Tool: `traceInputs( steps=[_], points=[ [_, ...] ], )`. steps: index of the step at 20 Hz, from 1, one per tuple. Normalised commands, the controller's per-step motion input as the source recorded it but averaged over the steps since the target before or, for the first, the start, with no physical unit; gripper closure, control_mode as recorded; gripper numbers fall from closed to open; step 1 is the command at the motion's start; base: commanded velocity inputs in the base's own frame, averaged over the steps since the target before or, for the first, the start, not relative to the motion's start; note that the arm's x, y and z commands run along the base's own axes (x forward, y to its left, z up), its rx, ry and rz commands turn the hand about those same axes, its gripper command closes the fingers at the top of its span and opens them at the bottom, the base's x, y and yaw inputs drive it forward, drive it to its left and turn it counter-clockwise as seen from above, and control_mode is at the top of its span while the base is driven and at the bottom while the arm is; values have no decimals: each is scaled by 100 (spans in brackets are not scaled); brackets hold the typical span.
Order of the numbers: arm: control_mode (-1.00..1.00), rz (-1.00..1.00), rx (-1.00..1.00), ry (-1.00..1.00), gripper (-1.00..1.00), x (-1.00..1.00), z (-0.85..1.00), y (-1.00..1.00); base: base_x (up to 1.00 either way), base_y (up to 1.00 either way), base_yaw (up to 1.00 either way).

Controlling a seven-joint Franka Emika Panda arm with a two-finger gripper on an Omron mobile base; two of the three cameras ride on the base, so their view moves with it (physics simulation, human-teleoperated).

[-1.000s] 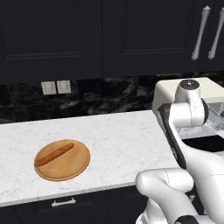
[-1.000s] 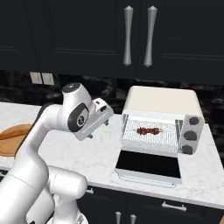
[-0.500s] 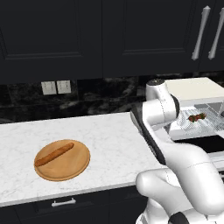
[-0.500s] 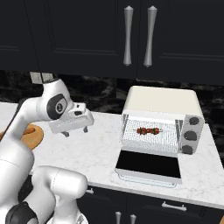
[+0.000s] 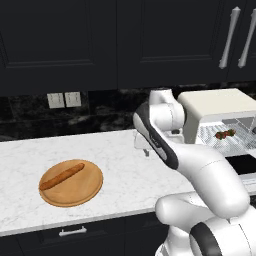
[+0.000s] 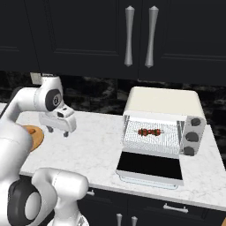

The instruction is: Pick up the kebab skewer and baguette bread, and place them inside the toaster oven. Close the toaster oven door and start by setting the timer.

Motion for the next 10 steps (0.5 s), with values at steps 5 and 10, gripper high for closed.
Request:
traceInputs(
  steps=[5,10],
  points=[
    [-100,4,-1,0,-100,-2,0,100,0,0,0],
    [-100,0,0,0,-100,0,-1,100,0,0,0]
  ],
)
